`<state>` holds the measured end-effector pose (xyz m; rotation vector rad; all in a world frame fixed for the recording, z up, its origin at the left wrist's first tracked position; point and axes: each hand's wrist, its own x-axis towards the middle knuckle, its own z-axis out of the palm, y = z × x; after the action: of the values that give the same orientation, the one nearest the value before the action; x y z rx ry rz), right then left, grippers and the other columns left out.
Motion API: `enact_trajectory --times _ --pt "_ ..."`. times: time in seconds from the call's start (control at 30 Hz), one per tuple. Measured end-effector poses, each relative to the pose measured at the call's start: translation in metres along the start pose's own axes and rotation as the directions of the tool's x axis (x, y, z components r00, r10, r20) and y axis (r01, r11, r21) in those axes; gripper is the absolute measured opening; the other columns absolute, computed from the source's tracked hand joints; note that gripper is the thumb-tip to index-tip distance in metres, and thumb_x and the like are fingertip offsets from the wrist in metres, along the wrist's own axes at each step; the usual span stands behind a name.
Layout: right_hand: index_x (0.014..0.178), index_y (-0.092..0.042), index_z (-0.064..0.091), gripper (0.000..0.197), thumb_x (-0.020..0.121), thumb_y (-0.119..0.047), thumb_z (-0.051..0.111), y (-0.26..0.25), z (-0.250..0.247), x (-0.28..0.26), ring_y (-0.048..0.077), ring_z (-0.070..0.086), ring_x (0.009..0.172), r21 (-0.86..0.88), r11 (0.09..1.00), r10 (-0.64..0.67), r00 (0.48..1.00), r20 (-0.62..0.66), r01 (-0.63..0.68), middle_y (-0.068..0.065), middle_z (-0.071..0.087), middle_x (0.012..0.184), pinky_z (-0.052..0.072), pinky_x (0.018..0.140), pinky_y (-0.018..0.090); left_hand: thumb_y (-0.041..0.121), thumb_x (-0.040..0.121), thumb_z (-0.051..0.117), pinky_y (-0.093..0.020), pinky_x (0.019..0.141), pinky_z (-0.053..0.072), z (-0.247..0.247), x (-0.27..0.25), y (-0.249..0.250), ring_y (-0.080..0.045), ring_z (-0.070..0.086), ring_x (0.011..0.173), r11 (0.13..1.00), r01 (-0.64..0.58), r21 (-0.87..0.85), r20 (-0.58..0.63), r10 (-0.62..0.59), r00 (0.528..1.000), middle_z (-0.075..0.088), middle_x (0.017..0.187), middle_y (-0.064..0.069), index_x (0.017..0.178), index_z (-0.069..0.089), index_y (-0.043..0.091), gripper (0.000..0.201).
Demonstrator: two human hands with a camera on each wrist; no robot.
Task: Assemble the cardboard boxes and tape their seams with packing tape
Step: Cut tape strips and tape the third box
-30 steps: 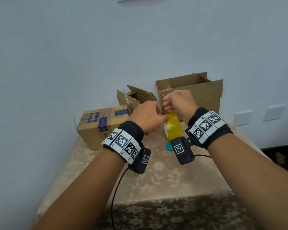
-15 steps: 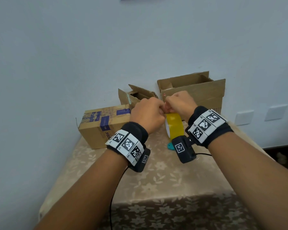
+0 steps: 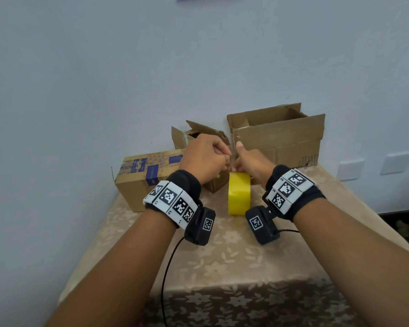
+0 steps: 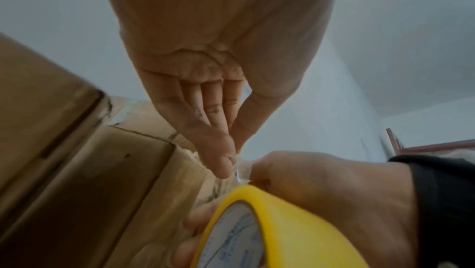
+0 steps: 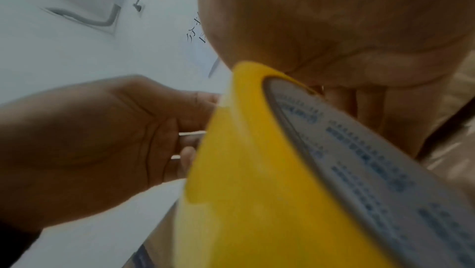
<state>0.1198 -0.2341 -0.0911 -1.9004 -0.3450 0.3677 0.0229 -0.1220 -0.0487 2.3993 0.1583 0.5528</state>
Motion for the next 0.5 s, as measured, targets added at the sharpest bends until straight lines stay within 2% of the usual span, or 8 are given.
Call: enact_trajectory --times 0.07,0.1,0.2,0.27,0.33,0.37,0.43,0.5 --pt "0.084 -0.007 0.073 0.073 0.111 -0.052 0.022 -0.004 0.002 -0.001 0.026 0.064 0.092 0.038 0.999 0.013 0.999 0.038 -0.014 0.008 0.069 0.087 0.05 0.093 0.042 0.0 0.088 0.065 -0.041 0.061 0.064 -0.001 0.001 -0.005 -0.011 0.075 0.065 1.0 0.01 -0.024 -0.012 -0.011 1.0 0.075 0.07 -0.003 0.081 0.071 0.016 0.019" --pt "0.084 -0.009 0.072 0.072 0.111 -0.052 0.021 -0.007 0.003 -0.001 0.027 0.064 0.093 0.058 0.998 0.009 0.998 0.056 -0.013 0.009 0.069 0.085 0.047 0.094 0.042 0.001 0.088 0.065 -0.043 0.062 0.065 -0.002 0.002 -0.008 -0.012 0.075 0.064 1.0 0.012 -0.028 -0.021 -0.012 1.0 0.075 0.069 -0.003 0.081 0.071 0.017 0.019" --pt "0.085 -0.014 0.069 0.073 0.107 -0.062 0.02 -0.011 0.003 -0.004 0.029 0.065 0.111 0.11 0.994 -0.037 0.99 0.136 0.022 0.015 0.076 0.096 0.041 0.106 0.047 0.006 0.087 0.068 -0.045 0.067 0.064 -0.002 0.004 -0.014 -0.013 0.075 0.063 1.0 0.013 -0.018 -0.049 -0.014 0.999 0.074 0.066 -0.001 0.079 0.07 0.021 0.017" --pt "0.096 -0.018 0.069 0.073 0.1 -0.073 0.021 -0.01 0.004 -0.008 0.022 0.067 0.112 0.111 0.99 -0.112 0.967 0.231 0.088 0.01 0.078 0.101 0.044 0.1 0.042 0.012 0.088 0.072 -0.046 0.068 0.064 -0.004 0.005 -0.016 -0.014 0.075 0.064 1.0 0.02 -0.01 -0.076 -0.021 0.997 0.074 0.069 0.0 0.079 0.07 0.023 0.014" --pt "0.114 -0.024 0.064 0.064 0.09 -0.076 0.037 -0.005 0.003 -0.011 0.018 0.065 0.115 0.092 0.986 -0.165 0.924 0.345 0.142 0.004 0.074 0.116 0.047 0.089 0.034 0.012 0.089 0.071 -0.045 0.068 0.064 -0.006 0.006 -0.017 -0.015 0.074 0.065 0.999 0.043 0.002 -0.101 -0.043 0.994 0.074 0.072 0.001 0.078 0.069 0.024 0.016" --pt "0.122 -0.025 0.059 0.058 0.086 -0.07 0.051 -0.002 0.001 -0.012 0.019 0.063 0.119 0.078 0.985 -0.17 0.907 0.386 0.151 0.003 0.07 0.124 0.048 0.089 0.033 0.011 0.09 0.07 -0.045 0.07 0.064 -0.007 0.007 -0.019 -0.015 0.074 0.064 0.999 0.052 0.008 -0.11 -0.05 0.993 0.073 0.072 0.001 0.077 0.069 0.024 0.018" --pt "0.133 -0.025 0.05 0.063 0.079 -0.041 0.079 0.005 -0.004 -0.01 0.019 0.062 0.123 0.087 0.982 -0.188 0.871 0.454 0.166 0.003 0.065 0.133 0.051 0.094 0.034 0.012 0.091 0.069 -0.044 0.071 0.064 -0.009 0.008 -0.022 -0.012 0.073 0.063 0.998 0.056 0.024 -0.126 -0.052 0.991 0.074 0.069 0.003 0.077 0.069 0.024 0.018" --pt "0.138 -0.022 0.048 0.078 0.073 -0.011 0.088 0.009 -0.007 -0.007 0.021 0.061 0.126 0.08 0.978 -0.207 0.843 0.497 0.193 0.006 0.064 0.136 0.054 0.101 0.037 0.015 0.093 0.069 -0.044 0.07 0.064 -0.009 0.008 -0.023 -0.009 0.073 0.062 0.998 0.057 0.022 -0.129 -0.053 0.99 0.074 0.066 0.002 0.078 0.068 0.023 0.017"
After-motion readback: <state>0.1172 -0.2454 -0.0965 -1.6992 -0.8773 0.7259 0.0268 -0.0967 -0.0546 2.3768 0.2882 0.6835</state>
